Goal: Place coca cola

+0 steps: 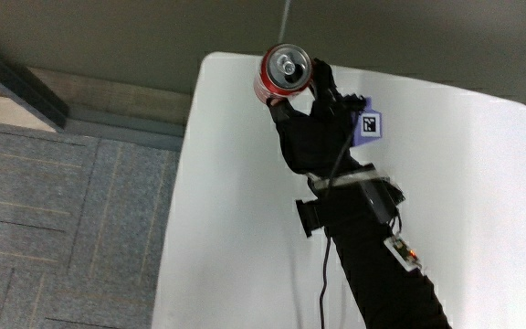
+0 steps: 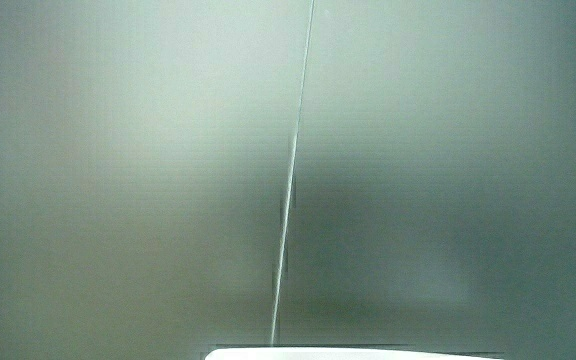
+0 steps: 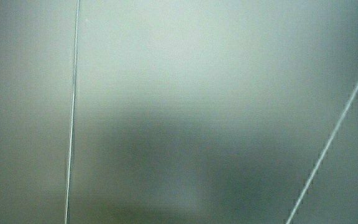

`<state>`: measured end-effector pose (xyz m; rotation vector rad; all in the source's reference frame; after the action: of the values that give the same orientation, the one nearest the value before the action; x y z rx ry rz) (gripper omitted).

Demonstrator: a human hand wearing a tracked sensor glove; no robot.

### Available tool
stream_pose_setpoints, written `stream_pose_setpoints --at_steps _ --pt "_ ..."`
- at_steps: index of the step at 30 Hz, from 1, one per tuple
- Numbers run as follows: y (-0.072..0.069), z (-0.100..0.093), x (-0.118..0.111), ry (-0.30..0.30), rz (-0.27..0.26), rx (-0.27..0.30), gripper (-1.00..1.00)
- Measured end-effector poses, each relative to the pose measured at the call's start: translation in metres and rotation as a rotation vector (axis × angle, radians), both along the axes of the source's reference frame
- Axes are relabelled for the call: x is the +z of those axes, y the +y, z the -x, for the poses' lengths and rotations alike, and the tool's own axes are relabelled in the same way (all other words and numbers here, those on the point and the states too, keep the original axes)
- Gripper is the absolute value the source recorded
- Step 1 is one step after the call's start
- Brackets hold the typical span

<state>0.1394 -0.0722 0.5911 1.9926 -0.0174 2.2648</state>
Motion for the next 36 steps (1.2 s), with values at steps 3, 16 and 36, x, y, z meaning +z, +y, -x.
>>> stream_pose_setpoints --at_steps 3,16,36 --pt "-0.004 0.006 0.008 0.018 0.010 -0.025 0.00" --pt "0.000 0.015 0.013 0.097 0.107 -0.034 0.00" --pt "0.003 0.004 0.018 0.091 0.118 -0.012 -0.41"
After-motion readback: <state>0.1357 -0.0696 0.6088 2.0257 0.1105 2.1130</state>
